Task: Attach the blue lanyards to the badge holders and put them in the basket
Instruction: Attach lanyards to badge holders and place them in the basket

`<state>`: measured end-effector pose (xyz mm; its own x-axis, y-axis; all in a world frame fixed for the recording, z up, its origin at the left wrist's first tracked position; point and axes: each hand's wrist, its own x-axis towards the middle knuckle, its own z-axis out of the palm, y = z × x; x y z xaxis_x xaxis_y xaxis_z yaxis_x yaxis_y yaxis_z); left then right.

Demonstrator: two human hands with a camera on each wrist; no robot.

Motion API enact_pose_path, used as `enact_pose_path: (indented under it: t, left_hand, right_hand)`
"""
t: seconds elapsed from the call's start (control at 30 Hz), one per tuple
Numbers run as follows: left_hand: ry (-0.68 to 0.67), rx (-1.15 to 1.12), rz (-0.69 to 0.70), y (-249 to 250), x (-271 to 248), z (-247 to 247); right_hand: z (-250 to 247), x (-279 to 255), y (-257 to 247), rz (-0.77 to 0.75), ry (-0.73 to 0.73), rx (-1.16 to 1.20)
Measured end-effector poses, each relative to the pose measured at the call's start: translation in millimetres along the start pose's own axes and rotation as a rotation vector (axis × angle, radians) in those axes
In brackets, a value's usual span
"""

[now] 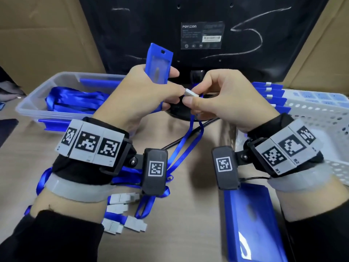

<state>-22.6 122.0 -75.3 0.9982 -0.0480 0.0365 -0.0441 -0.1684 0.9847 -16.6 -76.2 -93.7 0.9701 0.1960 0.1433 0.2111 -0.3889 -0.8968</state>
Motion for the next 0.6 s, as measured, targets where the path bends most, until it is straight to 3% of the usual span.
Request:
enact_pose_path:
  t: [0.17,0.37,0.6]
  left_hand:
    - [0.001,0.030,0.028,2.4,0.7,-8.8]
    - [-0.077,0.048,0.045,2.5,-2.8,-7.5]
    - [-0.096,0.053,0.084,5.1,-6.2,-9.1]
  right_hand:
    - [-7.5,4.0,1.0,-0.047,-0.042,-0.139]
    - [-1.5,2.9,1.2,-0.112,-0.192,-0.070]
    - [-1.5,4.8,2.1,-0.147,-0.166,-0.013]
